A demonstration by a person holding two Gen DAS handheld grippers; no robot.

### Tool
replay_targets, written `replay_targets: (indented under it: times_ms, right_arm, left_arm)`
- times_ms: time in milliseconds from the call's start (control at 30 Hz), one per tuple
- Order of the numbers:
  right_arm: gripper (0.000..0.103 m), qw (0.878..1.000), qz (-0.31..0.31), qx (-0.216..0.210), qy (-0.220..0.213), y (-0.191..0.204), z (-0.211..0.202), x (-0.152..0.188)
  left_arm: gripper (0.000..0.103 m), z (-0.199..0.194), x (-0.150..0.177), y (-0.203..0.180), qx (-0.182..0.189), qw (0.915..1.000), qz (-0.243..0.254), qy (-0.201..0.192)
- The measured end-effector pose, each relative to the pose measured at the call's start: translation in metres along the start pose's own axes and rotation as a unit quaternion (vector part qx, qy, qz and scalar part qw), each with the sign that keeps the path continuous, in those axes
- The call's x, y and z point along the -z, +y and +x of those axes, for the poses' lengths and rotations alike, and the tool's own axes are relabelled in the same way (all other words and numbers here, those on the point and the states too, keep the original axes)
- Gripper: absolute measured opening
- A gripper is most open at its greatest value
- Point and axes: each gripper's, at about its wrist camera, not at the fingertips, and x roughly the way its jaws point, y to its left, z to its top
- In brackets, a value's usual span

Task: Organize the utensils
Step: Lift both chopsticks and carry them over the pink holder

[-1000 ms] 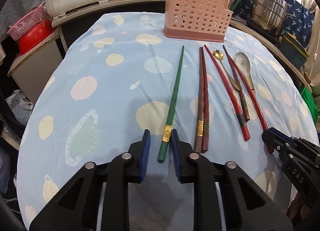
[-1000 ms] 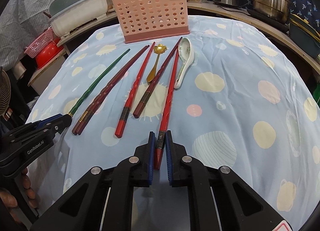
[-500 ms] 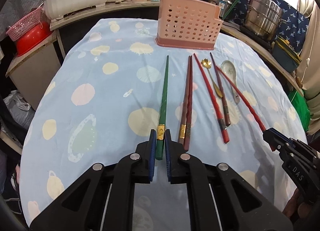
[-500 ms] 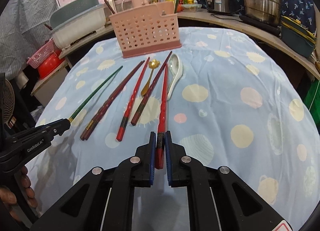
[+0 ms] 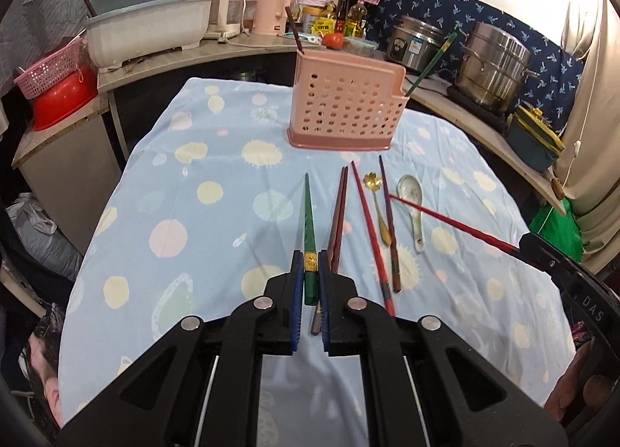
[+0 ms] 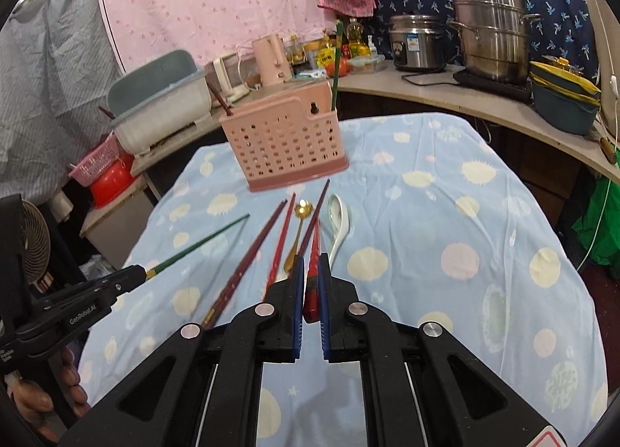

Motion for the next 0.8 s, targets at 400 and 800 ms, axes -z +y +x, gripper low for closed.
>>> replay_targets:
  times_ms: [400,800]
  right_arm:
    - [0.007,0.999,-0.002,-0.014,-0.049,0.004,-0.018,-0.040]
    - [0.006,0.996,-0.009,-0.019,-0.088,0.010,-0.025,-0.089]
  left_arm:
    - [0.007,-0.024,-0.045,-0.006,0.014,0.9994,-0.004,-0.033]
    - [0.007,-0.034,-0.104,-0.023,0.014,0.9972,0.015,-0.072]
